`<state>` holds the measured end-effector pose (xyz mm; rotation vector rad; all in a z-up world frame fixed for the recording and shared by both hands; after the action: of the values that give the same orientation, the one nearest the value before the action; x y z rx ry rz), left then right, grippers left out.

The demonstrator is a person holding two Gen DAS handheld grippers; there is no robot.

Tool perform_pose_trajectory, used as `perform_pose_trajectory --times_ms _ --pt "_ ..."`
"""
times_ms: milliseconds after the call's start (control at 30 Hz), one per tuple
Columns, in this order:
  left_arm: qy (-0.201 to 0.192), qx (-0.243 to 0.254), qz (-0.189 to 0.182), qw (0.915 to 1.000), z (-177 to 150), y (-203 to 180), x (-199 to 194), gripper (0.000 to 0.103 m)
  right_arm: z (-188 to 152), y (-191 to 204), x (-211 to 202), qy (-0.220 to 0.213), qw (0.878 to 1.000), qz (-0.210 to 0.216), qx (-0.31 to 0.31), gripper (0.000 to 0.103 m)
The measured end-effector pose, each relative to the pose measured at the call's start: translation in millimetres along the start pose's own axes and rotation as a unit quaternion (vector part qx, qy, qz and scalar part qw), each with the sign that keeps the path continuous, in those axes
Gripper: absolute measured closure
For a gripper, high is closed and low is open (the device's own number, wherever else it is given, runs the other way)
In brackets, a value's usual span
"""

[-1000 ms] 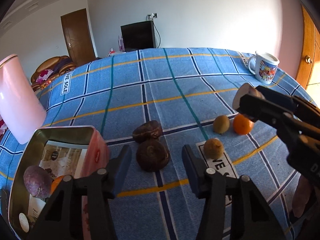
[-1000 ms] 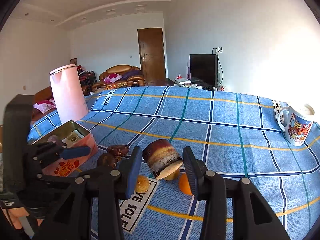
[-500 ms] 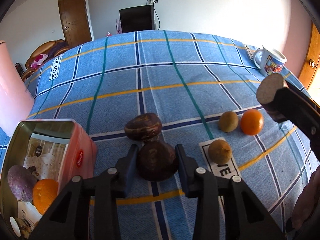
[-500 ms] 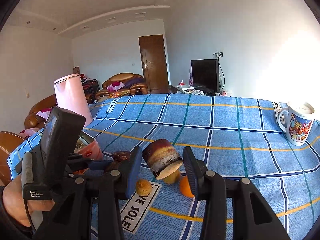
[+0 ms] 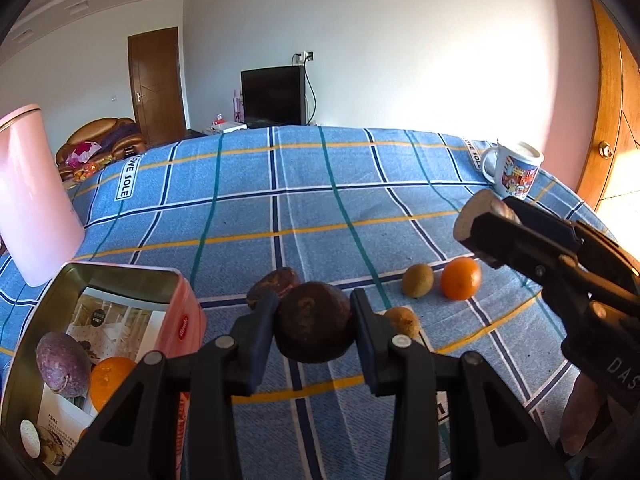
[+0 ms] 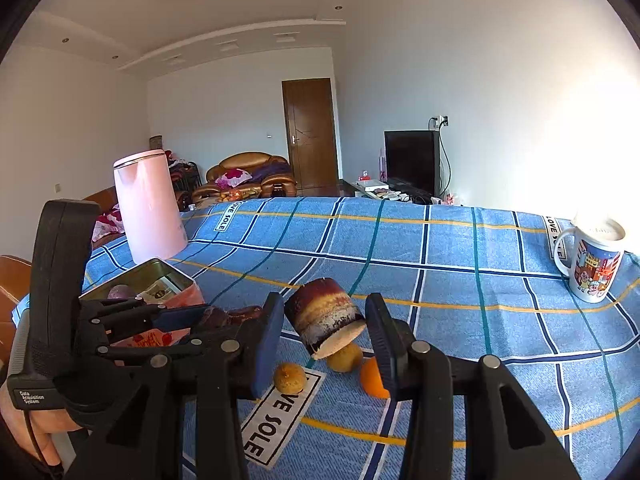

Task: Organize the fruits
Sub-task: 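Grasp a cut taro piece with the right tool while the left tool grasps a dark mangosteen, then carry both fruits over the tin and open the right tool to drop the taro piece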

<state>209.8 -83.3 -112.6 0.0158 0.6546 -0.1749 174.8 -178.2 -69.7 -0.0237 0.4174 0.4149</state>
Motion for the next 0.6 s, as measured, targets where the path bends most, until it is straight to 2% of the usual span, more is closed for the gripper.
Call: perform_pose_trajectory --times_ms 600 --pt "-0.073 -0.007 0.017 0.9972 9.0 7.7 -27.5 0.064 6.5 7.5 -13.4 -0.034 0.999 -0.007 -0.024 0.058"
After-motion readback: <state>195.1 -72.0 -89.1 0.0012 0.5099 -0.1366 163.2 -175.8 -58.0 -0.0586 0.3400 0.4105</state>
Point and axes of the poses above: each gripper's, at about its wrist camera, not at the fingertips, and x roughly the way its jaws point, y to its left, z to its top, the point moved 9 cm from there along x, roughly the way its jaws point, and after that the axes turned 1 degree about -x, right-handed, at the moved point
